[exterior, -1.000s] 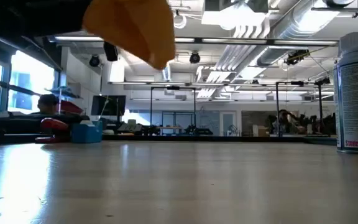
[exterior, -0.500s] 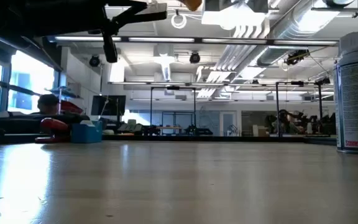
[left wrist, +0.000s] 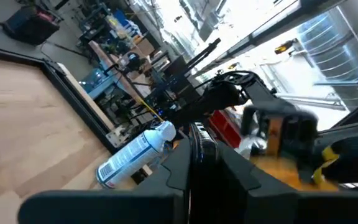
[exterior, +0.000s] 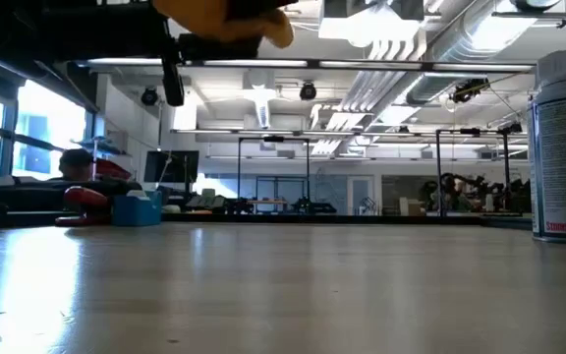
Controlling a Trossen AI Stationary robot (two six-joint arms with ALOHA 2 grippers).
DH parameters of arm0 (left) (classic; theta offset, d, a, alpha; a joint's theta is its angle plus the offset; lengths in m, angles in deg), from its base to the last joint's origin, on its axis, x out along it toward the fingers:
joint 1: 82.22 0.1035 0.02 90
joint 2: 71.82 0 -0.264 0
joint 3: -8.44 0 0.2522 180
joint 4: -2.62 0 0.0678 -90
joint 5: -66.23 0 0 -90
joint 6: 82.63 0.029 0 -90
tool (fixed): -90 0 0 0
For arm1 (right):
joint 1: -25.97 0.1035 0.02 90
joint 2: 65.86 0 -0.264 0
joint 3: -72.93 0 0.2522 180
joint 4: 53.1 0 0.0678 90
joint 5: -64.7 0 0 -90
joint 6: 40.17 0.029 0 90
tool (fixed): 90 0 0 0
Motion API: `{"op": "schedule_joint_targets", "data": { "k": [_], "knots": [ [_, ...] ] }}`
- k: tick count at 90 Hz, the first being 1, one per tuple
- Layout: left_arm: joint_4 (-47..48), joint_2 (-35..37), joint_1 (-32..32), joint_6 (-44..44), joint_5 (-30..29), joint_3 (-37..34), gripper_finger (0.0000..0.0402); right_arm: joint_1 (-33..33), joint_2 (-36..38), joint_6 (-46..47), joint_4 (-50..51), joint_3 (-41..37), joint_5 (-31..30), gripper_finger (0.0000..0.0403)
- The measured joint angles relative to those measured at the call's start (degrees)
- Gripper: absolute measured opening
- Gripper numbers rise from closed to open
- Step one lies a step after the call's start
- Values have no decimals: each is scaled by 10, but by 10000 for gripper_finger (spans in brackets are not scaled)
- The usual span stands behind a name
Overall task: Apply microfiber cloth
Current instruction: Wipe the front and back of the black cellphone using the yellow microfiber cloth
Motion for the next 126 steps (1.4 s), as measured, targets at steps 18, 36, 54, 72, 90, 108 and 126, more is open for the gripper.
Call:
{"op": "schedule_joint_targets", "data": {
  "k": [18,36,54,72,90,108,126],
  "knots": [
    [-11,2,1,-6,-1,1,26,16,-1,65,6,-1,99,0],
    [-9,2,2,-8,-9,1,26,26,-2,53,3,-2,-62,0],
    [-5,2,3,-3,-19,1,26,7,-2,15,-26,-2,-217,0],
    [-1,2,3,-4,-22,1,26,-15,-1,8,-71,-1,-231,0],
    [-1,2,0,-10,-4,1,26,-28,0,-10,-92,-1,-68,0],
    [-4,2,0,-23,-8,1,26,-32,-10,-11,-88,-1,42,0],
    [6,1,0,-21,-18,1,26,-31,-38,-13,-88,-1,77,0]
  ]
}}
